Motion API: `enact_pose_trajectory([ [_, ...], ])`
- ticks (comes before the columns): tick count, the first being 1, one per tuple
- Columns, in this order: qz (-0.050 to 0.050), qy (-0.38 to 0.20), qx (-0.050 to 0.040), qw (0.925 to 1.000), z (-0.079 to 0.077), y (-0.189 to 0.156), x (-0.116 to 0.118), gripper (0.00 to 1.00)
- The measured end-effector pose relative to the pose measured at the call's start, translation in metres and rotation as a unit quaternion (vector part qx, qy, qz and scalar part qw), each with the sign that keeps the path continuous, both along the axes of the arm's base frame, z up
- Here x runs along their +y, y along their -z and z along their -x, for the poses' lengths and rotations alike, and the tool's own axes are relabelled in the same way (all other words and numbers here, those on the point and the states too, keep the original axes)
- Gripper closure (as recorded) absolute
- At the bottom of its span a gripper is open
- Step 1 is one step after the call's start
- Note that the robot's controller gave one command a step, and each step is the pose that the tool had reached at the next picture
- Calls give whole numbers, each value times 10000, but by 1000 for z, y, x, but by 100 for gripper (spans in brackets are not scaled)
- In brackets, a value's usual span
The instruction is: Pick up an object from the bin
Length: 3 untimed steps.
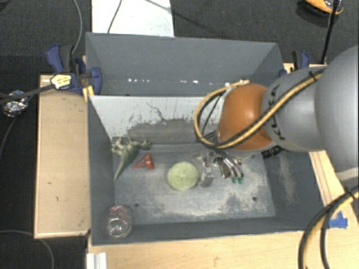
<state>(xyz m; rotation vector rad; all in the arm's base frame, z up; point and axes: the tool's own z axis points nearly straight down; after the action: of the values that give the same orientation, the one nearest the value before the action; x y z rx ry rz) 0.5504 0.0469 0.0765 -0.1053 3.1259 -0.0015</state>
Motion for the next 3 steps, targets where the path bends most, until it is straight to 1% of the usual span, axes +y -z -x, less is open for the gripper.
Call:
enact_pose_trajectory([
  [1,2,-9,0,10000,0,0,0,0],
  [2,3,-12,0,10000,0,0,0,0],
  [3,13,-292,-4,9996,-7,2,10,0],
])
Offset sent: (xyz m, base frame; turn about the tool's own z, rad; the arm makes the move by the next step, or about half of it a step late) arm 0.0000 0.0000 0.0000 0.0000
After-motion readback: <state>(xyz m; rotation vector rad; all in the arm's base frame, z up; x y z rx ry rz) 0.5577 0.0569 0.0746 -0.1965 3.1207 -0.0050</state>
